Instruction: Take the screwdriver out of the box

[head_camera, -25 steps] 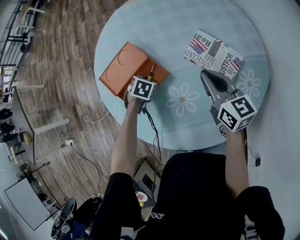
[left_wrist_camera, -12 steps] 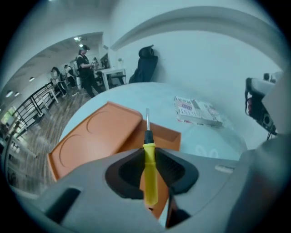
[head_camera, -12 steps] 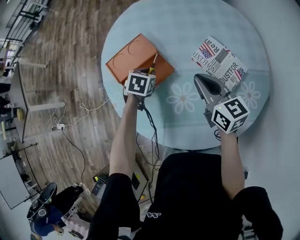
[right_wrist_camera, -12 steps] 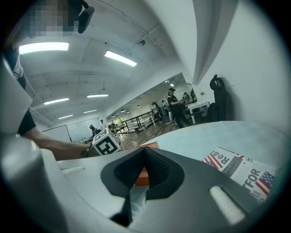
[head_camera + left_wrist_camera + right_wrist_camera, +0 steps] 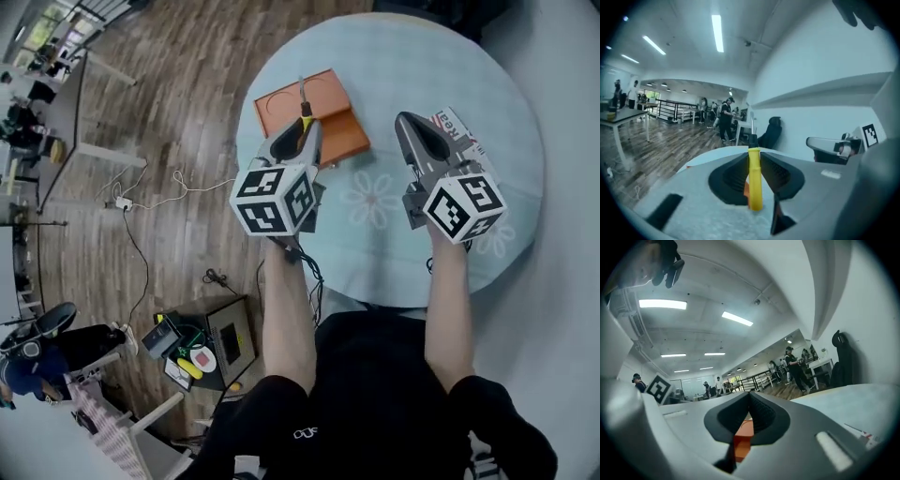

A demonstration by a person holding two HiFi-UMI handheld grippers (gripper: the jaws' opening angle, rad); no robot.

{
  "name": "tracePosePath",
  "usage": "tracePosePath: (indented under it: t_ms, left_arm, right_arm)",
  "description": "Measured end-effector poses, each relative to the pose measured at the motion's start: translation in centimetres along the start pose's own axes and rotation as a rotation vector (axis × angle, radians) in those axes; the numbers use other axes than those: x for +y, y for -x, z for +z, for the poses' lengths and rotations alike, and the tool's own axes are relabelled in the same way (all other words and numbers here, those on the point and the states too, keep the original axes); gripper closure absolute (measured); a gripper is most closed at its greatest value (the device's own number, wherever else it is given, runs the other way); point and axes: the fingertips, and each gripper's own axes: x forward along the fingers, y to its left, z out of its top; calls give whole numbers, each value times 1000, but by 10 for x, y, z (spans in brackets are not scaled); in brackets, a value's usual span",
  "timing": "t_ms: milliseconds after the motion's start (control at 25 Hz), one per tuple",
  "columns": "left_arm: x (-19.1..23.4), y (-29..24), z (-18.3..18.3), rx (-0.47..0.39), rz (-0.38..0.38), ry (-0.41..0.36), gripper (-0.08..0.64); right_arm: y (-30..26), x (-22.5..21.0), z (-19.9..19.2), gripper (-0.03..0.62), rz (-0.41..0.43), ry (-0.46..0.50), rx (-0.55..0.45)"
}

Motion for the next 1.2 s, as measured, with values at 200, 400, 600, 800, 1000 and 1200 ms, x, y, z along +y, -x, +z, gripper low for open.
tracePosePath:
  t_ms: [200, 400, 600, 800, 1000, 1200]
  left_arm:
    - [-15, 59, 7, -223, 69, 86, 480]
    - [-33, 81, 11, -263, 81, 56, 480]
    - [-46, 88, 13, -262, 71, 31, 480]
    - [-47, 89, 19, -246, 83, 3, 480]
    - [-46, 87, 16, -214, 106, -2, 480]
    - [-48, 87, 7, -195, 96, -17, 480]
  right_arm:
    - [19, 12, 7, 583, -4, 40, -20]
    - [40, 29, 14, 584, 21, 144, 10]
    - [43, 39, 17, 584, 56, 152, 1]
    - [42, 36, 17, 584, 68, 136, 5]
    - [41, 33, 18, 584, 85, 138, 12]
    - [44, 36, 10, 584, 98, 127, 3]
